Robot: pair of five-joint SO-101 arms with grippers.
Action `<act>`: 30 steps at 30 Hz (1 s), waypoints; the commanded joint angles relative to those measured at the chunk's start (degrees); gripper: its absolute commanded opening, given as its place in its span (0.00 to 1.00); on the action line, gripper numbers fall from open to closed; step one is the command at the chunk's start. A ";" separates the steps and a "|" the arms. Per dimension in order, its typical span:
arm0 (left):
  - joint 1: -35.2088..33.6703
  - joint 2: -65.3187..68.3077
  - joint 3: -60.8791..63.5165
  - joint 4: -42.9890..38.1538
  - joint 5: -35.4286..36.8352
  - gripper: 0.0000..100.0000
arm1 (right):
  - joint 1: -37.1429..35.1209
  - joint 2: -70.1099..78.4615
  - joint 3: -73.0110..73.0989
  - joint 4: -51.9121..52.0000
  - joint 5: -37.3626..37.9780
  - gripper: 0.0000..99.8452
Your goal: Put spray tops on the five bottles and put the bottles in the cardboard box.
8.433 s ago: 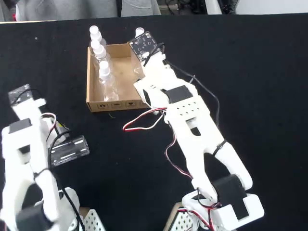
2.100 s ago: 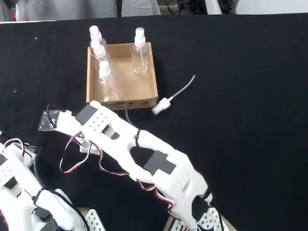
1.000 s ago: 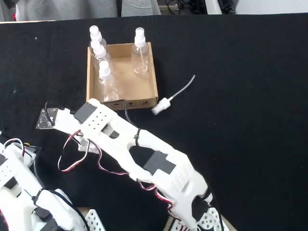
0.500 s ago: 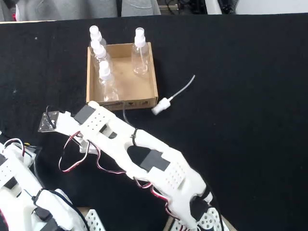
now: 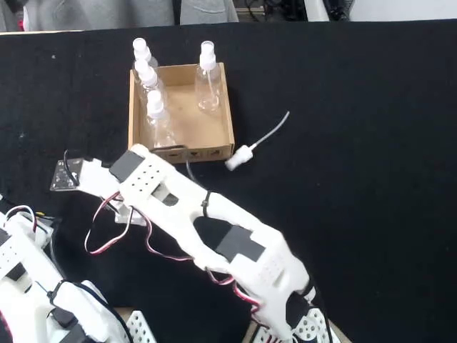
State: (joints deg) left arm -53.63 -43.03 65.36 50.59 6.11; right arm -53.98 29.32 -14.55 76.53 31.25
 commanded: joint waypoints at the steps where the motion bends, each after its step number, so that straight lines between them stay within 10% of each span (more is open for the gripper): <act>1: -0.22 -1.85 -0.92 -0.88 0.18 0.22 | 1.32 -7.08 1.36 1.23 0.44 0.09; 30: 0.13 -1.85 -0.84 -0.79 0.35 0.22 | 1.67 -48.04 31.43 6.59 -3.60 0.08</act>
State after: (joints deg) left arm -53.54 -43.03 65.36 50.59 6.11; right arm -53.98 -12.00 16.04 82.68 30.81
